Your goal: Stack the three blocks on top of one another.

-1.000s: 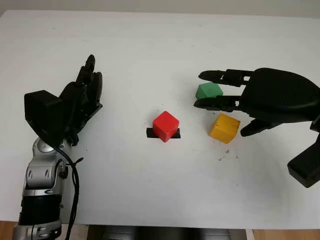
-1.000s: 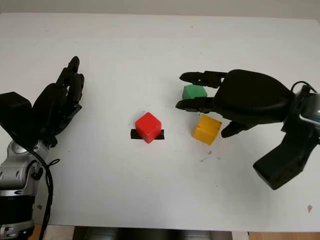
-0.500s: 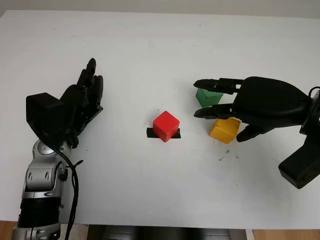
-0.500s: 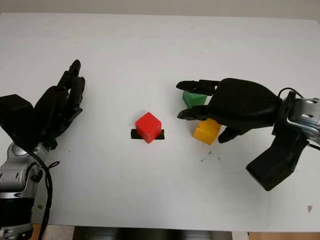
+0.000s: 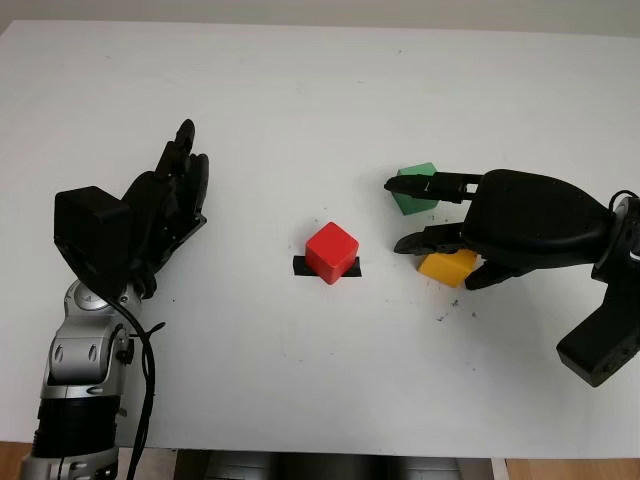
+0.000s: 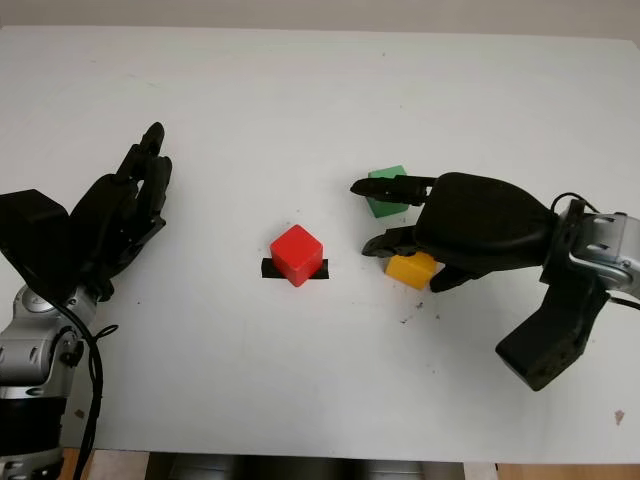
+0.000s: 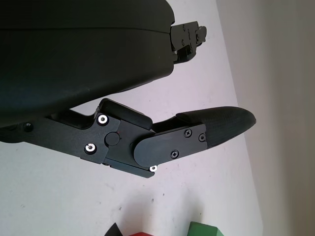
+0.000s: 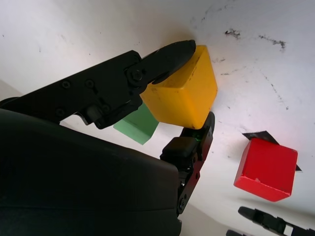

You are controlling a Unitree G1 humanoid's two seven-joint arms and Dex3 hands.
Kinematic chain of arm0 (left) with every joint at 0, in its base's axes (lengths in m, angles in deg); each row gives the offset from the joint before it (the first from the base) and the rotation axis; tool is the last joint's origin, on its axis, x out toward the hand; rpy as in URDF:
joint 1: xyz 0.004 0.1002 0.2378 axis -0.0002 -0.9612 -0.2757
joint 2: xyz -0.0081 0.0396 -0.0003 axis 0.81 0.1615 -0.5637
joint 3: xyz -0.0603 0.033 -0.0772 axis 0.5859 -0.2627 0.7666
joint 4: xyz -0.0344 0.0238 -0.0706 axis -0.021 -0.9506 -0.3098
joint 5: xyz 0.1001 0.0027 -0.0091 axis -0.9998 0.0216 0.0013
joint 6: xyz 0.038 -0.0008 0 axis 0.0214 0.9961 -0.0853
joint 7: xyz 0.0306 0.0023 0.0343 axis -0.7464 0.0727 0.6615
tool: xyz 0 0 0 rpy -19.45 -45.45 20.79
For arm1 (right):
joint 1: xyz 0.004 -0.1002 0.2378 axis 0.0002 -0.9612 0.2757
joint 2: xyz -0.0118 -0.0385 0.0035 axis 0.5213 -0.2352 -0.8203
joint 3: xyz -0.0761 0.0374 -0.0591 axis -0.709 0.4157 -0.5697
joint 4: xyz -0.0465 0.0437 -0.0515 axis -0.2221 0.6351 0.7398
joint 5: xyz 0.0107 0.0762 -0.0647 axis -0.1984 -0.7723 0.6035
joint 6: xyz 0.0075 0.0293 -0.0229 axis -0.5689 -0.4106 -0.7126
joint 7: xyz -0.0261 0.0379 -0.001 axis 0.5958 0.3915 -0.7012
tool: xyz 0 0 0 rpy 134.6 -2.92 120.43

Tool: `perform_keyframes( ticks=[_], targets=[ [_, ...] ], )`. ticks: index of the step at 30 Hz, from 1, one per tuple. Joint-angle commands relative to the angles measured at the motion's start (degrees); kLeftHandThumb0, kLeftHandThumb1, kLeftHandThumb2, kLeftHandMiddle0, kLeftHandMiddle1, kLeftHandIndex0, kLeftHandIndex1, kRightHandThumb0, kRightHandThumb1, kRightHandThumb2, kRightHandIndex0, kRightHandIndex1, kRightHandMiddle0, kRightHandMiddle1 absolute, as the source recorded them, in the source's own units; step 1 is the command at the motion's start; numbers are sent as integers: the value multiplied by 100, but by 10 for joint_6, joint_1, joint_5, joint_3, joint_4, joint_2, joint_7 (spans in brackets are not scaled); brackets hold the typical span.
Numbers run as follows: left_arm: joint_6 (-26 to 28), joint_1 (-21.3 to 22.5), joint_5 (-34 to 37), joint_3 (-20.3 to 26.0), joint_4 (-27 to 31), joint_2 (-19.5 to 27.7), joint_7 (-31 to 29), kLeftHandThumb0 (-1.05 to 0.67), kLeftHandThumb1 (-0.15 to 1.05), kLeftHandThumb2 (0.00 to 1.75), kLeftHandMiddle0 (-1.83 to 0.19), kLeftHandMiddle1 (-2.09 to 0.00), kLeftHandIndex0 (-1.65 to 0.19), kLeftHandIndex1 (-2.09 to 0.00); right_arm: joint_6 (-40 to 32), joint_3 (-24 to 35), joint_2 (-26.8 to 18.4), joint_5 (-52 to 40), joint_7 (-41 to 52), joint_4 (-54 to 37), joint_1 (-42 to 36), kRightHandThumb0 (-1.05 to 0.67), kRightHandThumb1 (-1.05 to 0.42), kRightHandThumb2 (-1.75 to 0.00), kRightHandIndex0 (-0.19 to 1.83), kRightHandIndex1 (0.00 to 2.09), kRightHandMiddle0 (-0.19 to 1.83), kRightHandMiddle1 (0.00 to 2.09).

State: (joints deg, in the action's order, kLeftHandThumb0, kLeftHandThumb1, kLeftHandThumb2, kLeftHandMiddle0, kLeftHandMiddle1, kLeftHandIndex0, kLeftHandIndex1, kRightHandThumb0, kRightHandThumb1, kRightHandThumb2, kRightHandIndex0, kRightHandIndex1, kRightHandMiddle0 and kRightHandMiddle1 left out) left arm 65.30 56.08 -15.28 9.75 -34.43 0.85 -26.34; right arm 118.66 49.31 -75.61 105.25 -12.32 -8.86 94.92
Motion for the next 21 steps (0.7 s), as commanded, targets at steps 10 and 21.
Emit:
perform_keyframes(
  ticks=[10,21],
  targets=[
    [-7,-8,-10,-5,9,7,-2,-80,105,64,18,-5,15,-6,-23,-34,-20,79,-96,6,28,-42,-85,-5,36,9,61,127],
    [7,-1,-12,-12,6,15,-13,-80,105,64,19,-4,16,-5,-53,-38,-26,68,-68,-14,54,-42,-86,-5,40,9,59,141]
  ],
)
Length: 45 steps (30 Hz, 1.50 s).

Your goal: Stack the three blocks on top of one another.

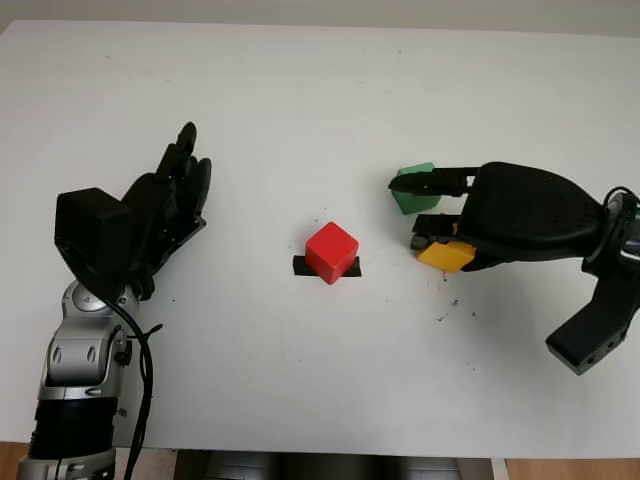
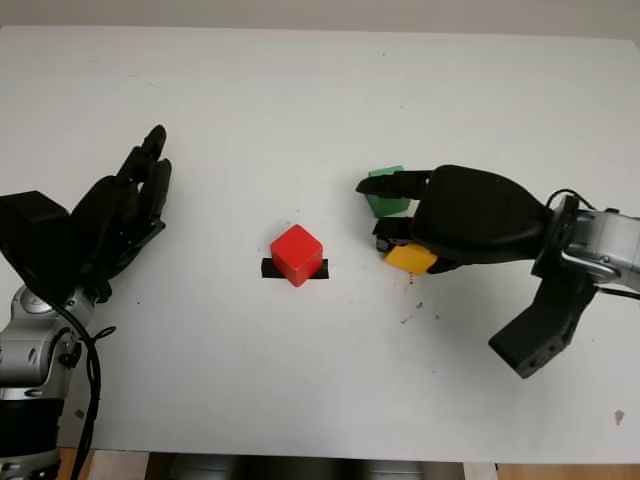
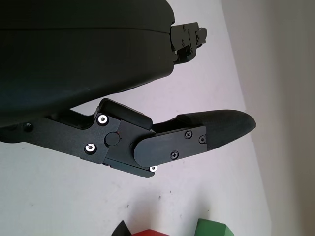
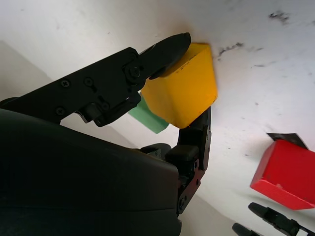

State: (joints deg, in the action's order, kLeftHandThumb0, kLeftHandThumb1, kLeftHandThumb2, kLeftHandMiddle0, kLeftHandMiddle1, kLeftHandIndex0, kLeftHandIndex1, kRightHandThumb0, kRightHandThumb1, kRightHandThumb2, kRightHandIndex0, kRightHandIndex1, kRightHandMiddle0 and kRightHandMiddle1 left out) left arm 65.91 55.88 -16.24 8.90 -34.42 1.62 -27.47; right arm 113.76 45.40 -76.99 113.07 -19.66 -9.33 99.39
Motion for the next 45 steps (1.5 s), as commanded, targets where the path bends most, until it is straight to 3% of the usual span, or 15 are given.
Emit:
perform_keyframes(
  ticks=[1,5,13,25,31,35,41,45],
  targets=[
    [1,2,-2,-4,6,7,-2,-80,105,64,19,-3,16,-5,-10,7,-8,-31,16,-10,8,-41,-86,-5,40,9,58,141],
    [0,4,-2,-5,3,7,-3,-79,105,63,19,-4,16,-5,-42,25,9,-124,78,-14,4,-44,-82,-5,44,8,67,114],
    [2,5,-6,-7,4,6,0,-80,105,61,19,-5,14,-6,-120,56,32,-315,255,-98,12,-42,-79,-5,46,7,81,92],
    [-4,4,-11,-11,3,-2,10,-80,105,62,19,-4,15,-5,-216,56,92,-396,393,-131,89,-44,-77,-6,45,6,85,96],
    [-12,-1,-8,-10,2,-5,15,-80,105,62,19,-4,15,-5,-286,56,145,-463,458,-128,110,-39,-81,-6,42,4,72,116],
    [-15,-8,-4,-8,6,-6,16,-80,105,62,19,-3,17,-5,-381,64,195,-527,488,-130,110,-37,-84,-6,37,2,58,137],
    [-16,-16,-2,-6,14,-9,19,-79,105,62,19,-1,18,-4,-509,68,234,-577,521,-137,103,-40,-88,-6,31,0,49,142],
    [-14,-20,-1,-5,18,-10,20,-79,105,61,19,-1,18,-5,-553,63,245,-580,532,-143,101,-45,-90,-6,29,0,47,146]
  ],
)
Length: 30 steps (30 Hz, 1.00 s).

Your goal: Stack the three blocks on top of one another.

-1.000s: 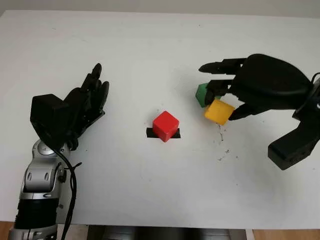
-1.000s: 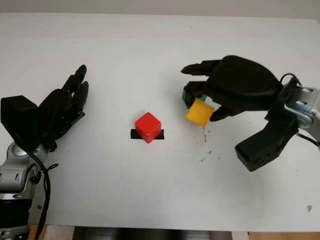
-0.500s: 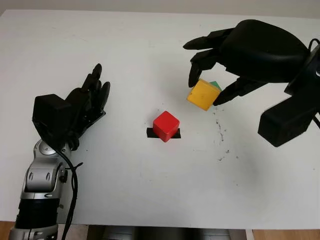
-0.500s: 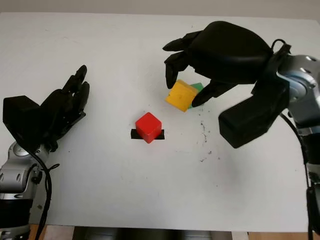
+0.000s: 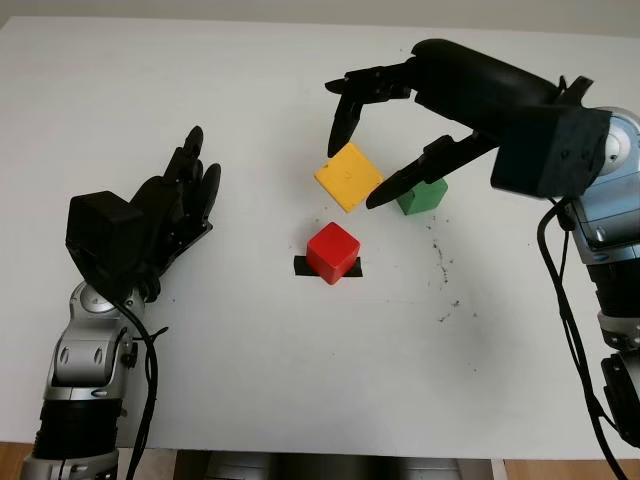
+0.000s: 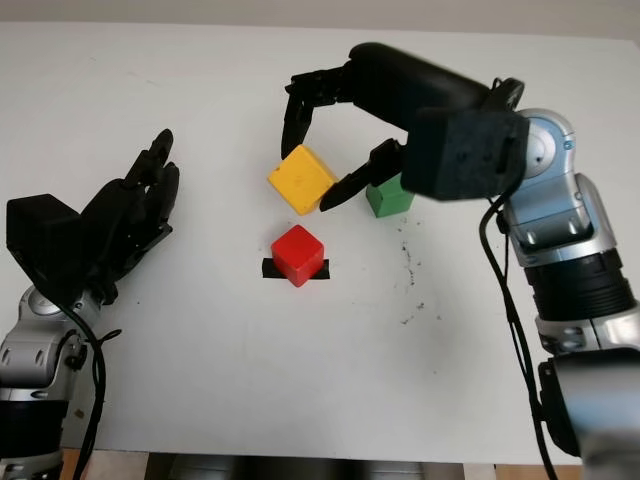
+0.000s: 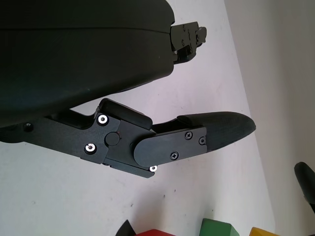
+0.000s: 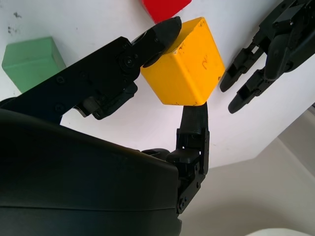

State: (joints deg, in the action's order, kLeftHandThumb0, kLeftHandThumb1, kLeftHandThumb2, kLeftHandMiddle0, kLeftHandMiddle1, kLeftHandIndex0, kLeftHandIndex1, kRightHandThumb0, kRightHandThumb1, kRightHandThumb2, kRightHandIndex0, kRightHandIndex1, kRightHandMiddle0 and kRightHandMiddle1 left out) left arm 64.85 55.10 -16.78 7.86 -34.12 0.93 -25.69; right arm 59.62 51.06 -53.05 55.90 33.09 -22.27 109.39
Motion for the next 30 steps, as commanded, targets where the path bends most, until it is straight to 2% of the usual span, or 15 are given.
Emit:
perform_keyframes(
  ticks=[1,5,14,30],
  targets=[
    [-4,-13,5,5,15,-3,3,-79,105,61,19,-1,18,-5,-25,7,7,-11,10,-16,0,-45,-91,-6,27,0,45,149],
    [-2,-16,3,4,19,-2,5,-79,105,61,19,-2,18,-5,-76,7,20,-26,21,-29,-7,-46,-92,-6,25,1,42,154],
    [-4,-18,6,4,21,-2,6,-79,105,62,19,-2,19,-5,-108,-1,27,-36,52,-23,-13,-46,-94,-6,20,1,37,158],
    [-4,-20,8,3,24,-2,8,-80,105,61,19,0,19,-4,-88,-17,49,-41,83,4,-30,-46,-93,-5,20,4,41,155]
  ],
)
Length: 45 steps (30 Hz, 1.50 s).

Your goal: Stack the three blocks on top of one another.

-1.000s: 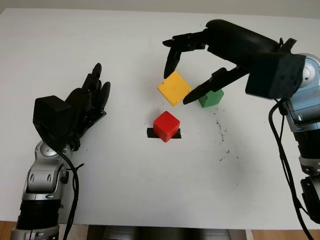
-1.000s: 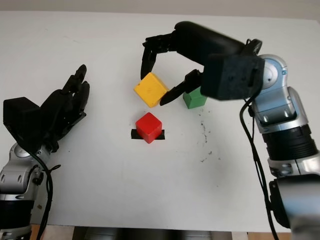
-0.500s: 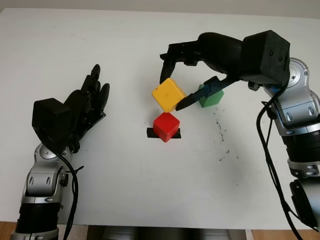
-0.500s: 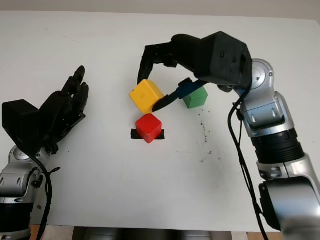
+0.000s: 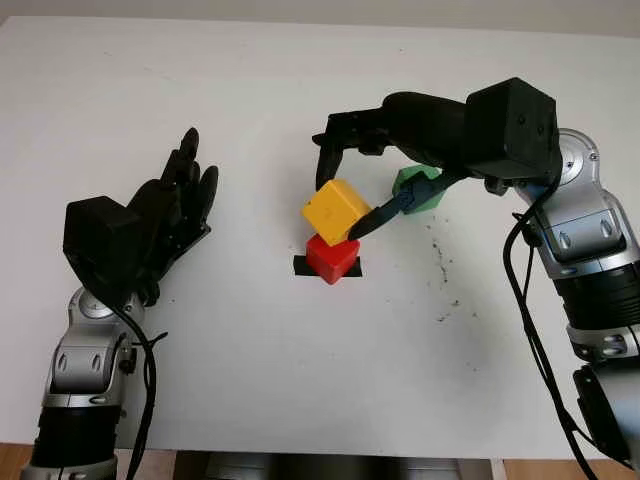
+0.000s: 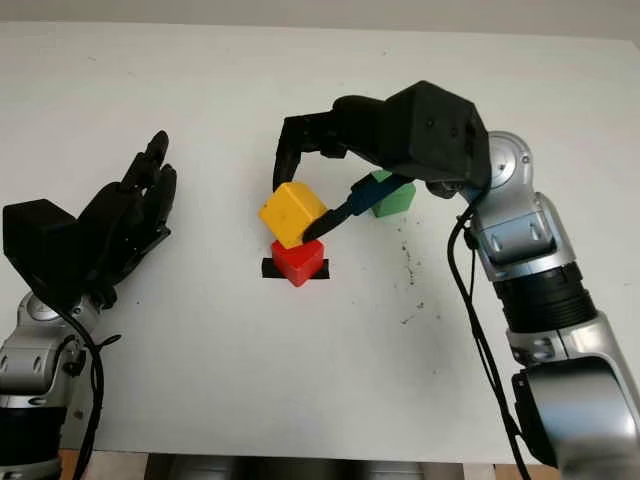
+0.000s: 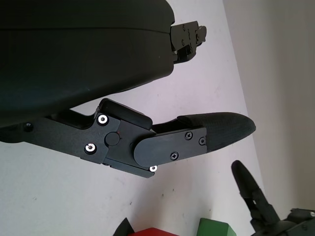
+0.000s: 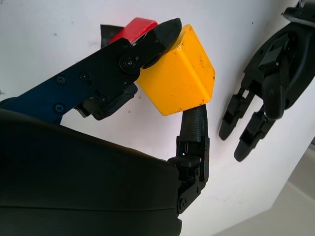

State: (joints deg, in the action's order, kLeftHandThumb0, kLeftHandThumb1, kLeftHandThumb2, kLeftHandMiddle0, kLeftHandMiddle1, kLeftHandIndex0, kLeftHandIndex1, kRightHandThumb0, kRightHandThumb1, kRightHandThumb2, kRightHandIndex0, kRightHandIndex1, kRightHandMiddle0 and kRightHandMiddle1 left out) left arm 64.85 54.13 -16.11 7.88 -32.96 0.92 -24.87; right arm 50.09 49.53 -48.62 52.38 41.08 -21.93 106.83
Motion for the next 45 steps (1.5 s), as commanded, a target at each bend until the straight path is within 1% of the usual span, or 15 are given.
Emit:
perform_keyframes(
  ticks=[1,4,8,12,22,30,38,45],
  targets=[
    [-6,-10,2,3,11,-3,0,-80,105,61,19,0,19,-4,11,-3,7,-5,5,4,-5,-47,-93,-5,20,4,41,155],
    [-7,-12,1,3,11,-4,2,-80,105,61,19,0,19,-4,19,-10,9,4,4,13,-5,-49,-93,-5,21,4,42,155],
    [-15,-13,2,4,8,-5,3,-80,105,60,19,0,19,-3,11,-16,13,10,4,20,-4,-47,-93,-5,20,4,41,154],
    [-9,-14,1,3,11,-5,5,-81,105,59,19,0,19,-3,8,-23,13,18,5,19,-4,-48,-93,-6,19,4,41,153],
    [-6,-12,-5,1,12,0,6,-80,105,61,19,-1,19,-4,12,-19,16,21,0,40,-1,-46,-93,-5,19,5,41,152],
    [-4,-10,-6,2,12,2,6,-79,105,61,19,-2,19,-4,46,-20,13,46,-16,85,9,-46,-93,-5,19,5,39,155],
    [-1,-8,-2,4,11,3,2,-78,105,61,19,0,19,-4,56,-20,11,64,-22,100,14,-44,-94,-5,18,5,37,154],
    [2,-8,-4,2,13,3,2,-78,105,61,19,0,19,-3,69,-15,13,54,-16,96,8,-45,-93,-5,19,5,38,154]
  ],
)
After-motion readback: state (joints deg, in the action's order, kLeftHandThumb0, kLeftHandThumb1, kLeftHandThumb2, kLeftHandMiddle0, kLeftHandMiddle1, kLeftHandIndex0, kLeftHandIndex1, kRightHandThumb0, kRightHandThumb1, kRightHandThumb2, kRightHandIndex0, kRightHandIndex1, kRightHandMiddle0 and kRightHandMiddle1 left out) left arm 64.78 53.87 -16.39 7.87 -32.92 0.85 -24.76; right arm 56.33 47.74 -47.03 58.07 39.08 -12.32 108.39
